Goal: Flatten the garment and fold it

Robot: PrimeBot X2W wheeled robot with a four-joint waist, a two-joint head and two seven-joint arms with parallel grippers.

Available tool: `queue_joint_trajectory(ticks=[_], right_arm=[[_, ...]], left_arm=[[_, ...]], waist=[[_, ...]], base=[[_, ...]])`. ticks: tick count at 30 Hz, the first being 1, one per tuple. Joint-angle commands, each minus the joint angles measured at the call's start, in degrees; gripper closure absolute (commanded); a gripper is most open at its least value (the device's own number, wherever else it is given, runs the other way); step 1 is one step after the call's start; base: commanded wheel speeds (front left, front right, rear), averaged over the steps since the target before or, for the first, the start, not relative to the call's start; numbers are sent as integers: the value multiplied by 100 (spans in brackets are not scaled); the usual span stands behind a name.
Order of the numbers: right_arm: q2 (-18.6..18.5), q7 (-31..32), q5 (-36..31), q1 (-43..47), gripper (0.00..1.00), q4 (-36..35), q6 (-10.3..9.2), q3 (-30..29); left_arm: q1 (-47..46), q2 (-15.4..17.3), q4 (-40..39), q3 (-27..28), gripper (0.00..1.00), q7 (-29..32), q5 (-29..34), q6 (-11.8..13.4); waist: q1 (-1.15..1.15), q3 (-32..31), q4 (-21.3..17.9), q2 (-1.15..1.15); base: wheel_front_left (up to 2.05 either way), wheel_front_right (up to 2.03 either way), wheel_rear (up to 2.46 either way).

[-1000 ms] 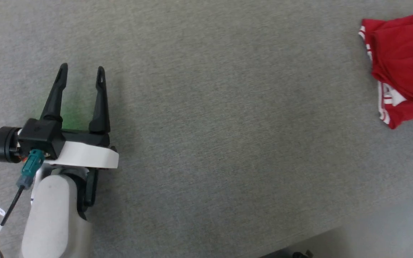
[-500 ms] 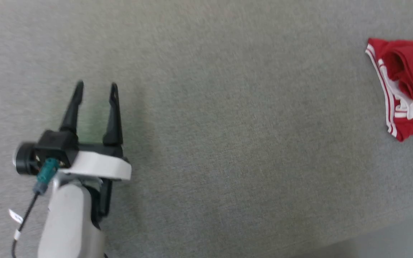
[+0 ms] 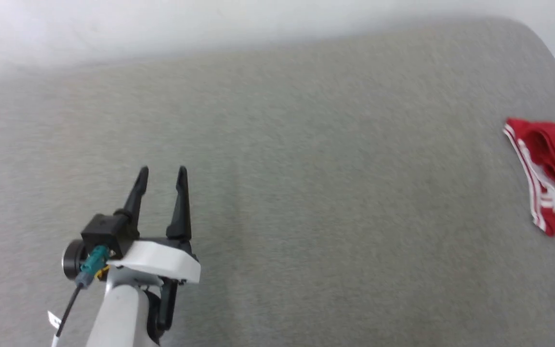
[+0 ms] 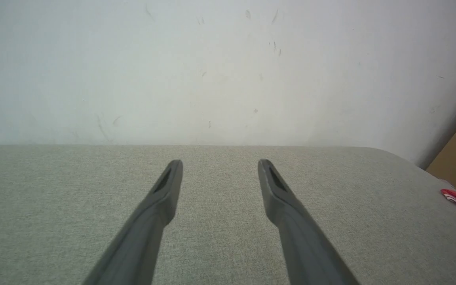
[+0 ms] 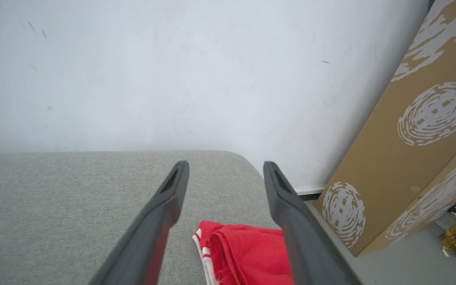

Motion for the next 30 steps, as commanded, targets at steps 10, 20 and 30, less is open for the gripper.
queue_joint_trajectory(ticks=[10, 20, 30], right_arm=[[672, 351, 529, 1861, 0, -2376, -12, 374], [1149, 394, 536, 2814, 0, -3061, -12, 747], [1245, 285, 602, 3184, 0, -2917, -12, 922]], left_arm=[[304, -47, 165, -67, 0, -27, -100, 16], [577, -61, 163, -94, 0, -28, -111, 39], [829, -65, 131, -185, 0, -28, -219, 132]], waist=[[2, -782, 937, 0], [2, -972, 1197, 0], [2, -1065, 1260, 0]], base=[[0, 0, 0], [0, 0, 0], [0, 0, 0]])
